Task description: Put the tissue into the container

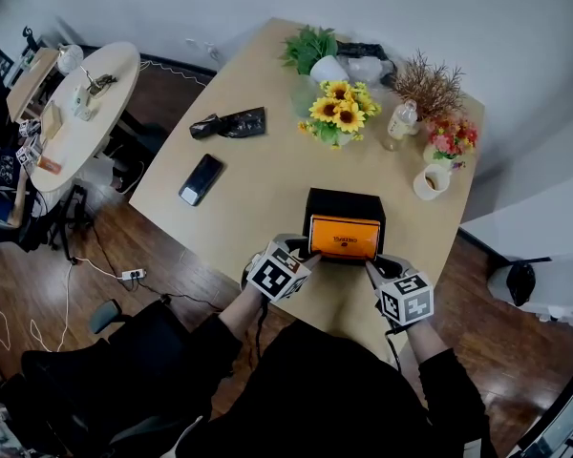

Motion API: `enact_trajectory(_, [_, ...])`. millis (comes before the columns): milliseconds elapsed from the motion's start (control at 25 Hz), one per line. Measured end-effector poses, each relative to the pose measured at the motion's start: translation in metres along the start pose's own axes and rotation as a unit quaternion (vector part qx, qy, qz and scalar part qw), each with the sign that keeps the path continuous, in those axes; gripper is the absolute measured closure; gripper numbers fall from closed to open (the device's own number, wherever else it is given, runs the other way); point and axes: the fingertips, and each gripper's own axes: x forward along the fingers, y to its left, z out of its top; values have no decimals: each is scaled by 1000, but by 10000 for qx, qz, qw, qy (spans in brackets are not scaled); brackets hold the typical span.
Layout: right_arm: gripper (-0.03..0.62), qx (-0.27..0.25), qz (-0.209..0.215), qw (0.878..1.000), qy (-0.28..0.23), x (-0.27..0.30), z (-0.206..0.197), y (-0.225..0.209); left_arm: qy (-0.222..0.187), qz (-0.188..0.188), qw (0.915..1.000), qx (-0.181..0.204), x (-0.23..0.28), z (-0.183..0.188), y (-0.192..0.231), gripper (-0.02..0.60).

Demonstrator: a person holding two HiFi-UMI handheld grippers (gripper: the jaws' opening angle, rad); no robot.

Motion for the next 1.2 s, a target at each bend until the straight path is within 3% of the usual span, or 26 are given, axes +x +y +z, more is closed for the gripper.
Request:
enact_trajectory(360, [542, -128, -109, 9989, 427, 5, -6, -3, 553, -25, 9982, 242, 10, 1, 1, 446])
enact_trajectory(680, [542, -123, -99, 9970, 764, 6, -10, -5, 897, -13, 9958, 176, 12, -3, 3, 446])
enact_trajectory(800, [542, -210, -81, 9942, 1047, 9, -9, -9, 1110, -40, 9938, 109, 13, -1, 3, 446])
enact_trajectory(960, [539, -358, 17, 9875, 1534, 10, -10, -8, 1430, -33, 9890, 369, 16, 4, 0, 444])
enact_trajectory(1200, [515, -409, 41, 9872, 1541, 10, -10, -6, 1306, 313, 9896, 516, 15, 2, 3, 443])
